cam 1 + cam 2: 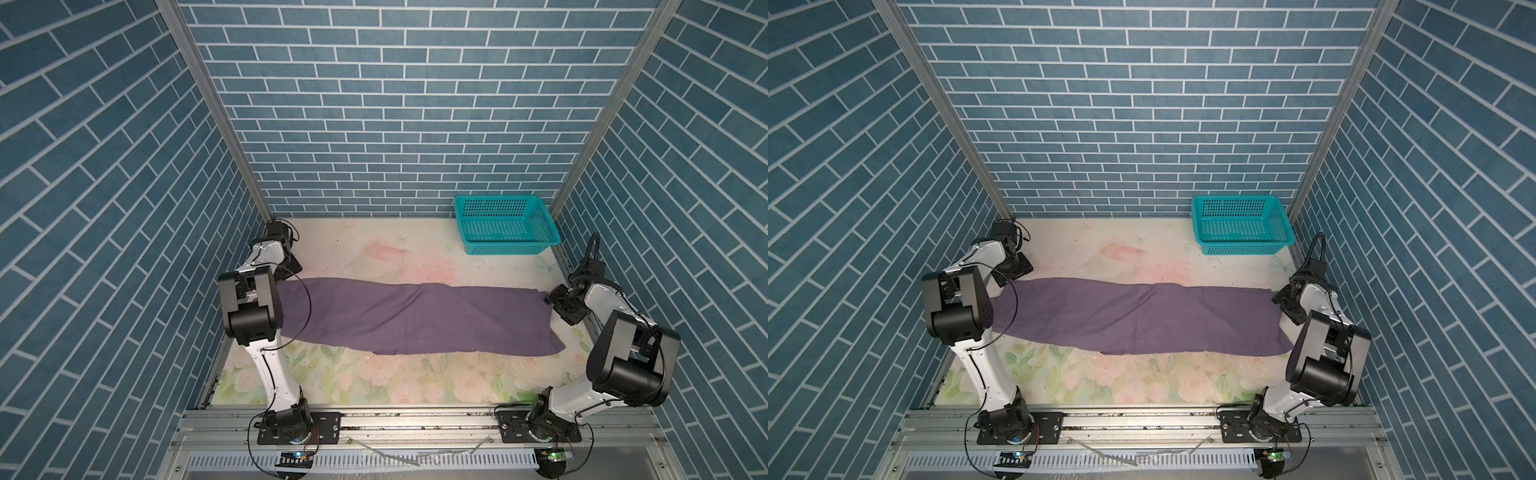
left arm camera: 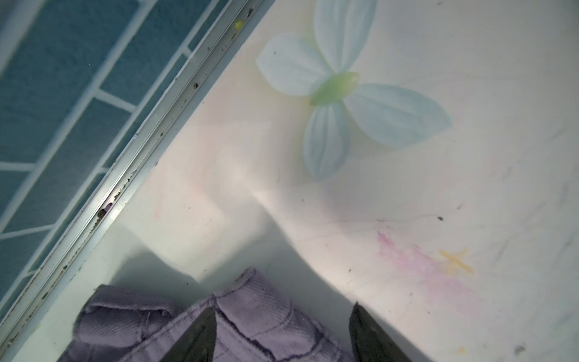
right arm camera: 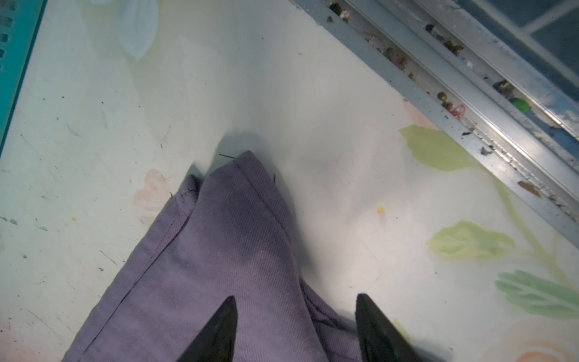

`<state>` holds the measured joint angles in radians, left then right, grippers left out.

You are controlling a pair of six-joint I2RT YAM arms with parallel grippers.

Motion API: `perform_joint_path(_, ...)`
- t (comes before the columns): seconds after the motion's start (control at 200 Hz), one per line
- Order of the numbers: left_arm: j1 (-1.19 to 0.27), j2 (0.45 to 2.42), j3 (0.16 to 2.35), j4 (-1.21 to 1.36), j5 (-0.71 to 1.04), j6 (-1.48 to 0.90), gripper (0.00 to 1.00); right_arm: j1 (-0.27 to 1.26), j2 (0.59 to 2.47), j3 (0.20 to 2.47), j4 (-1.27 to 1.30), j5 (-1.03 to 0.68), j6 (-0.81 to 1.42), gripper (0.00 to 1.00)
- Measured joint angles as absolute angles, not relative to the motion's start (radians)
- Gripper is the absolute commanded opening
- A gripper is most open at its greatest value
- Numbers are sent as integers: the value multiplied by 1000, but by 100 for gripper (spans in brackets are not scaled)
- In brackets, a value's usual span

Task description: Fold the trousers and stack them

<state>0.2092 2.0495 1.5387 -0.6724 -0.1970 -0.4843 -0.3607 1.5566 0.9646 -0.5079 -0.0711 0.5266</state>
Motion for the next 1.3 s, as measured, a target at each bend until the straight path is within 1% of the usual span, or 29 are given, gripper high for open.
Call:
perform_joint_path(0.14,209,2085,1540,-702,-233,-469,39,-361,1557,965,-508,-69,527,61)
perform_joint_path(0.215,209,2101,1540,-707,-241,-461,26,-361,1557,965,-508,-67,527,61)
perform_joint_path(0.345,207,2114,1566,-735,-247,-455,0,-363,1557,965,-507,-67,527,61)
perform_joint_path(0.485,206,2106,1614,-790,-260,-463,0,-368,1557,965,-505,-67,527,61)
perform_joint_path(0.58,206,2059,1630,-845,-277,-463,0,-369,1557,963,-495,-66,527,61)
perform_joint_path(0.855,208,1735,1657,-1003,-336,-457,0,-371,1568,945,-439,-86,554,61)
perform_joint_path(1.03,220,1597,1620,-1079,-355,-458,0,-372,1586,945,-411,-110,562,61)
perform_joint_path(1.155,234,1544,1575,-1123,-363,-456,0,-373,1587,944,-395,-128,569,61)
perform_joint_path(1.3,265,1550,1567,-1148,-371,-448,0,-373,1587,941,-380,-148,572,61)
